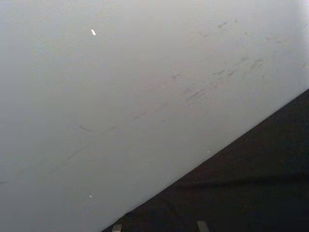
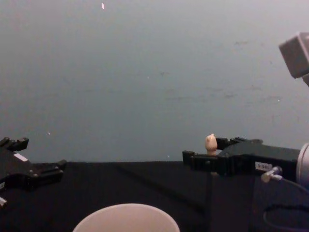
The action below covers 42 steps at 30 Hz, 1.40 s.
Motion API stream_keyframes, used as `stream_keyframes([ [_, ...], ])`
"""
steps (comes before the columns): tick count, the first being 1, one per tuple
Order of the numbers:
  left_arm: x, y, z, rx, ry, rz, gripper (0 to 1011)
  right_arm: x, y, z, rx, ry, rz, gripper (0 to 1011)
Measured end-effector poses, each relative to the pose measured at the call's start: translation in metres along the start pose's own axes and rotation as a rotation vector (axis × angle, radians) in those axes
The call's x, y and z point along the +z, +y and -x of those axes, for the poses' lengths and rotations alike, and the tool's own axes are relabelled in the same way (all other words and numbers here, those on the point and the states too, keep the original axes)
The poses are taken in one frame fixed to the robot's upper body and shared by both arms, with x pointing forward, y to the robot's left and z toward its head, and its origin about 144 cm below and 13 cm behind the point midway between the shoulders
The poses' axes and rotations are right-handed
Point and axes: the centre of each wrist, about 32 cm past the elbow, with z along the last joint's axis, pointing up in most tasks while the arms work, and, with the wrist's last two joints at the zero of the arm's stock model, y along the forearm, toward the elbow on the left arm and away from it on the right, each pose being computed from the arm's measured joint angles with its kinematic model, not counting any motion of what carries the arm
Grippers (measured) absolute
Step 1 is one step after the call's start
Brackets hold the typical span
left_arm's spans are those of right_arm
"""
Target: Pick up the stirring spoon with one hand, stir inside the cup, then place it back in its original position.
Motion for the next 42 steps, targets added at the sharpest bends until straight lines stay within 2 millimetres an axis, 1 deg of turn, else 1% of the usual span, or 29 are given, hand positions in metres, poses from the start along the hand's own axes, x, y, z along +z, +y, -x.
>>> stream_keyframes([
  [4,0.0,0.0,0.0,0.0,0.0,0.0,1001,0.0001,-0.0002,-0.0002,0.0,0.003,-0.001,1000],
  [12,0.0,0.0,0.0,0.0,0.0,0.0,1001,0.0,-0.0005,-0.0004,0.0,0.006,-0.001,842],
  [13,0.0,0.0,0.0,0.0,0.0,0.0,1001,0.0,-0.0006,-0.0005,0.0,0.007,-0.001,792],
  [15,0.0,0.0,0.0,0.0,0.0,0.0,1001,0.0,-0.0006,-0.0005,0.0,0.007,-0.001,760],
  [16,0.0,0.0,0.0,0.0,0.0,0.0,1001,0.0,-0.0007,-0.0005,0.0,0.008,-0.001,706],
  [18,0.0,0.0,0.0,0.0,0.0,0.0,1001,0.0,-0.0008,-0.0006,-0.001,0.008,-0.001,658],
  [20,0.0,0.0,0.0,0.0,0.0,0.0,1001,0.0,-0.0008,-0.0005,0.0,0.009,-0.001,578],
  [22,0.0,0.0,0.0,0.0,0.0,0.0,1001,0.0,-0.0008,-0.0005,0.0,0.009,-0.001,537],
  [23,0.0,0.0,0.0,0.0,0.0,0.0,1001,0.0,-0.0008,-0.0005,0.0,0.009,-0.001,477],
  [27,0.0,0.0,0.0,0.0,0.0,0.0,1001,0.0001,-0.0008,-0.0005,0.0,0.009,-0.001,373],
  [29,0.0,0.0,0.0,0.0,0.0,0.0,1001,0.0001,-0.0008,-0.0005,0.0,0.009,-0.001,292],
  [32,0.0,0.0,0.0,0.0,0.0,0.0,1001,0.0001,-0.0008,-0.0005,0.0,0.01,-0.001,213],
  [35,0.0,0.0,0.0,0.0,0.0,0.0,1001,0.0001,-0.0008,-0.0005,0.0,0.01,-0.001,183],
  [42,0.0,0.0,0.0,0.0,0.0,0.0,1001,-0.0001,-0.0011,-0.0005,-0.001,0.01,-0.003,173],
])
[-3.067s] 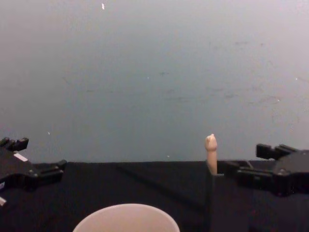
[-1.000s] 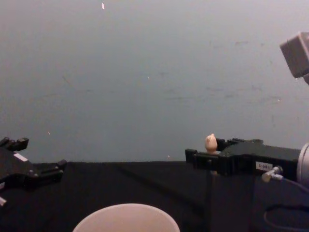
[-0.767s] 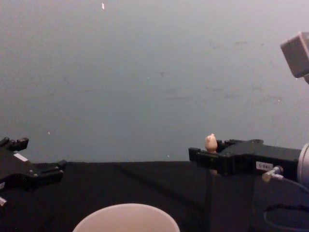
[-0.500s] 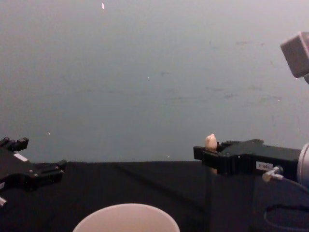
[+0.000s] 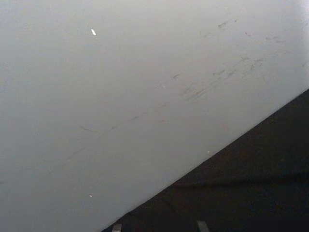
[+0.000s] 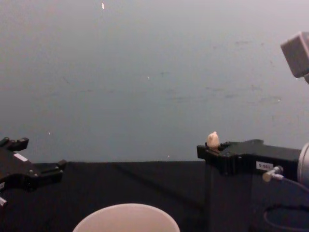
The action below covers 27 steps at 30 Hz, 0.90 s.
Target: Pick up the stirring spoon with one hand, stir inside the cup, then place it back in its original position.
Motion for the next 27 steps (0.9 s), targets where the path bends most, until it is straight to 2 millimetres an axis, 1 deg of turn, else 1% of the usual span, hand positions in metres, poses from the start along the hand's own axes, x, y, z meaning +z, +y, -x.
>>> stream_keyframes([
  [11,0.0,0.0,0.0,0.0,0.0,0.0,1001,0.005,-0.007,0.0,0.004,-0.012,-0.035,173],
  [20,0.0,0.0,0.0,0.0,0.0,0.0,1001,0.014,-0.015,0.001,0.006,-0.014,-0.068,173],
  [27,0.0,0.0,0.0,0.0,0.0,0.0,1001,0.025,-0.024,0.001,0.007,-0.018,-0.105,173],
])
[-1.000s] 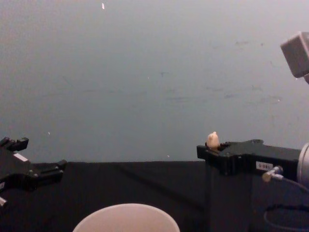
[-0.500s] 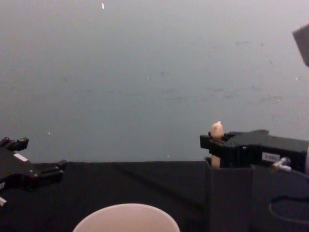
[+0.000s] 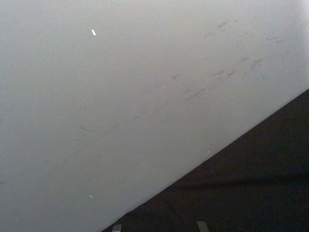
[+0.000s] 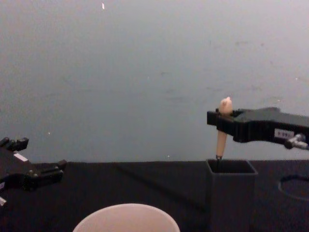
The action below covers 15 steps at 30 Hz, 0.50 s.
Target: Pick up the stirring spoon with one hand, stir inside the cup, then place it back in its original position.
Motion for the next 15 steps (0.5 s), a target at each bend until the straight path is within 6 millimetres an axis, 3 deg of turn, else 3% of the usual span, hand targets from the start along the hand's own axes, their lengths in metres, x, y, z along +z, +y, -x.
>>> stream_keyframes([
  [15,0.0,0.0,0.0,0.0,0.0,0.0,1001,0.027,-0.012,-0.001,0.011,-0.017,-0.072,173],
])
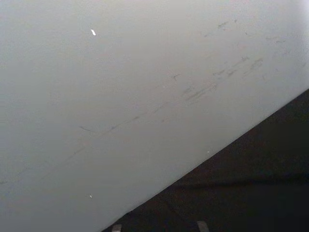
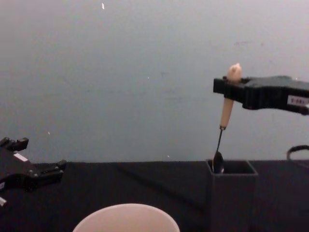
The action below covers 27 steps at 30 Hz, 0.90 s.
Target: Pick up the stirring spoon with one hand, stir inside the cup, then place it back in its original position.
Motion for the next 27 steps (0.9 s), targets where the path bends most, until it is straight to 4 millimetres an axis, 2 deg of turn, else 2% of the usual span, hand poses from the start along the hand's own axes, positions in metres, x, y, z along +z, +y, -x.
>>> stream_keyframes([
  [16,0.0,0.0,0.0,0.0,0.0,0.0,1001,0.024,0.001,-0.002,0.014,-0.04,-0.073,173],
  [27,0.0,0.0,0.0,0.0,0.0,0.0,1001,0.026,0.007,0.003,0.086,-0.036,-0.064,173],
])
